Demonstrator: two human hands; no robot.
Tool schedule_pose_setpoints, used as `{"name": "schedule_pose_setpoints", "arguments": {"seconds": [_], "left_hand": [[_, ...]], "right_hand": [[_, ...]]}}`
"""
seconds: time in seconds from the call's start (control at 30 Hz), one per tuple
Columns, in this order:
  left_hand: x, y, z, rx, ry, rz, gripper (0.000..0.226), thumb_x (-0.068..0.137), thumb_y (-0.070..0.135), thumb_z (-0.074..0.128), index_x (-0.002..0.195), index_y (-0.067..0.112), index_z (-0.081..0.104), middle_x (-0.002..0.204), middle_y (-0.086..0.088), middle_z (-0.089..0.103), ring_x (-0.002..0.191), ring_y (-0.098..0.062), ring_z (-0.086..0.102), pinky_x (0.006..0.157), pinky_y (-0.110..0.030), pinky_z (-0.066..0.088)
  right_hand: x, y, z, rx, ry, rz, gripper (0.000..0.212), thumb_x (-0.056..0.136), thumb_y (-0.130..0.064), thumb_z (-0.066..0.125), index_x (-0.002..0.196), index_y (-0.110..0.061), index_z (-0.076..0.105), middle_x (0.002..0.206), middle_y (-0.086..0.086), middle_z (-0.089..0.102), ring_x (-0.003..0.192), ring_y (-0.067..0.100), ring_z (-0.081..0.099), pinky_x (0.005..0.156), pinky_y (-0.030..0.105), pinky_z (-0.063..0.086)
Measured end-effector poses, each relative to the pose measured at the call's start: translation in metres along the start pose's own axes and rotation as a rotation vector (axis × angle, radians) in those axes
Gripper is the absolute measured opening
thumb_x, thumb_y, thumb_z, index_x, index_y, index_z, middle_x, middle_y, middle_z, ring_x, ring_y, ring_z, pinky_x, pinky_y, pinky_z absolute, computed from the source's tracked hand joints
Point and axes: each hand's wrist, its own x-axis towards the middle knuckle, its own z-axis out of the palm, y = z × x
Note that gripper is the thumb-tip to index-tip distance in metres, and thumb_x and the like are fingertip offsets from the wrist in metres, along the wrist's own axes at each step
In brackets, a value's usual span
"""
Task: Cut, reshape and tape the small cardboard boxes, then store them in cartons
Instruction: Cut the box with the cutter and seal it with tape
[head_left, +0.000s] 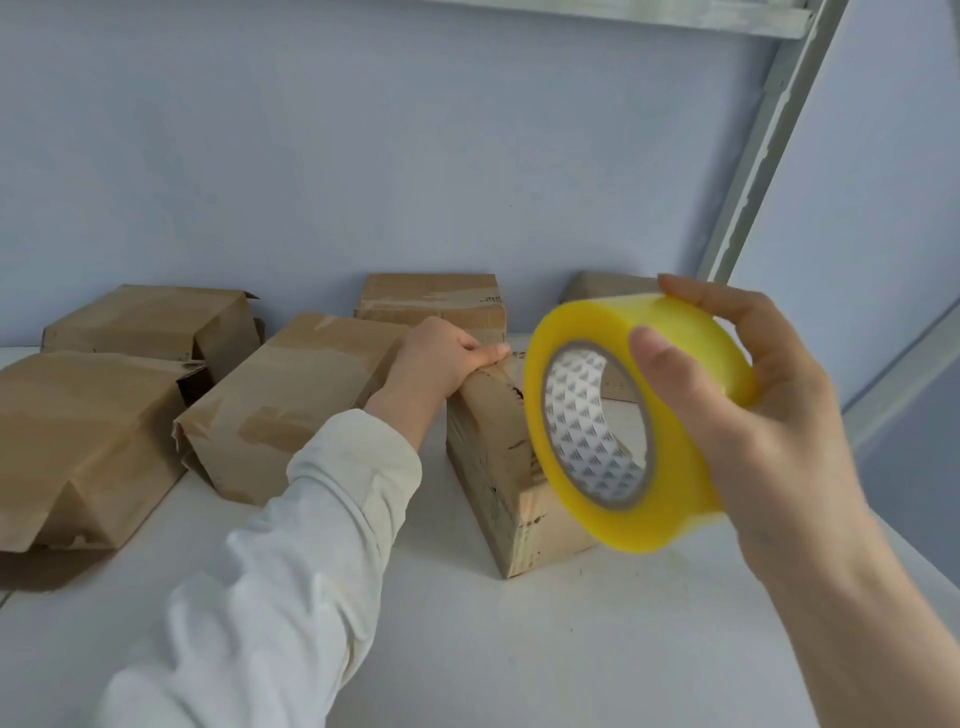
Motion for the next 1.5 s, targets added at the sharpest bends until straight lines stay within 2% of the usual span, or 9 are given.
{"name": "schedule_pose_setpoints", "arguments": {"seconds": [0.23,0.33,0.43,0.57,0.73,0.87,1.07,1.27,1.5], "left_hand": [[0.003,-0.005,0.005,0.021,0.025,0.013,0.049,0.084,0.046,0.061,0.083,-0.003,0.07,0.075,-0.018,0.062,0.068,-0.02,0.053,0.064,-0.028,0.036],[-0.005,-0.001,0.004,0.098,0.033,0.125,0.045,0.089,0.045,0.054,0.091,0.003,0.07,0.106,-0.016,0.066,0.092,-0.019,0.058,0.076,-0.028,0.039],[-0.031,0.003,-0.005,0.199,-0.103,0.441,0.083,0.076,0.079,0.028,0.124,0.018,0.058,0.154,0.0,0.021,0.143,-0.009,0.01,0.113,-0.03,0.011],[-0.07,-0.008,-0.004,0.367,-0.335,0.655,0.104,0.056,0.09,0.037,0.143,0.033,0.029,0.156,0.011,0.009,0.142,0.002,-0.005,0.115,-0.034,-0.012],[-0.081,-0.016,0.008,0.466,-0.025,0.818,0.081,0.066,0.072,0.052,0.133,0.028,0.043,0.146,0.007,0.038,0.137,-0.011,0.029,0.114,-0.042,0.018],[-0.079,0.004,-0.015,0.166,-0.135,0.618,0.043,0.069,0.063,0.051,0.11,0.05,0.046,0.12,0.02,0.055,0.114,-0.003,0.049,0.102,-0.043,0.036],[-0.078,0.01,-0.021,-0.322,-0.177,0.339,0.019,0.088,0.044,0.052,0.105,0.049,0.048,0.109,0.03,0.056,0.1,0.019,0.05,0.088,-0.011,0.038],[-0.099,0.0,-0.022,-0.26,-0.109,0.478,0.14,0.041,0.071,0.077,0.139,0.046,-0.02,0.154,0.021,-0.005,0.142,0.002,0.001,0.115,-0.03,0.016],[-0.09,0.01,-0.016,0.019,0.011,0.493,0.142,0.054,0.052,0.082,0.141,0.03,-0.029,0.15,0.022,-0.02,0.142,-0.005,-0.012,0.118,-0.041,0.011]], "right_hand": [[-0.048,0.0,-0.018,-0.229,-0.127,0.177,0.053,0.048,-0.071,0.059,0.098,-0.058,0.052,0.082,-0.019,0.064,0.064,0.007,0.062,0.05,0.013,0.046],[-0.056,0.008,-0.018,-0.248,-0.131,0.181,0.059,0.045,-0.078,0.049,0.101,-0.059,0.049,0.086,-0.023,0.062,0.07,0.006,0.06,0.052,0.012,0.043],[-0.056,0.009,-0.021,-0.224,-0.118,0.188,0.057,0.045,-0.076,0.049,0.1,-0.058,0.051,0.083,-0.02,0.063,0.07,0.004,0.06,0.052,0.012,0.045],[-0.057,0.008,-0.022,-0.197,-0.111,0.19,0.054,0.047,-0.074,0.05,0.098,-0.057,0.052,0.081,-0.017,0.064,0.064,0.006,0.062,0.05,0.013,0.045],[-0.047,0.0,-0.019,-0.142,-0.123,0.201,0.062,0.042,-0.075,0.056,0.101,-0.053,0.057,0.086,-0.02,0.066,0.073,0.005,0.066,0.065,0.029,0.055],[-0.013,-0.036,-0.022,0.007,-0.193,0.244,0.073,0.036,-0.071,0.075,0.102,-0.041,0.064,0.091,-0.013,0.071,0.079,0.009,0.069,0.066,0.032,0.056],[0.035,-0.065,0.001,0.339,-0.409,0.345,0.063,0.059,-0.049,0.061,0.108,-0.009,0.062,0.098,0.013,0.072,0.075,0.021,0.072,0.062,0.034,0.06],[0.056,-0.06,0.026,0.512,-0.5,0.413,0.06,0.071,-0.045,0.062,0.115,-0.004,0.059,0.087,0.009,0.069,0.067,0.023,0.069,0.062,0.034,0.058],[0.07,-0.044,0.046,0.485,-0.422,0.357,0.053,0.087,-0.045,0.055,0.116,-0.002,0.06,0.099,0.015,0.068,0.069,0.024,0.068,0.066,0.035,0.059]]}}
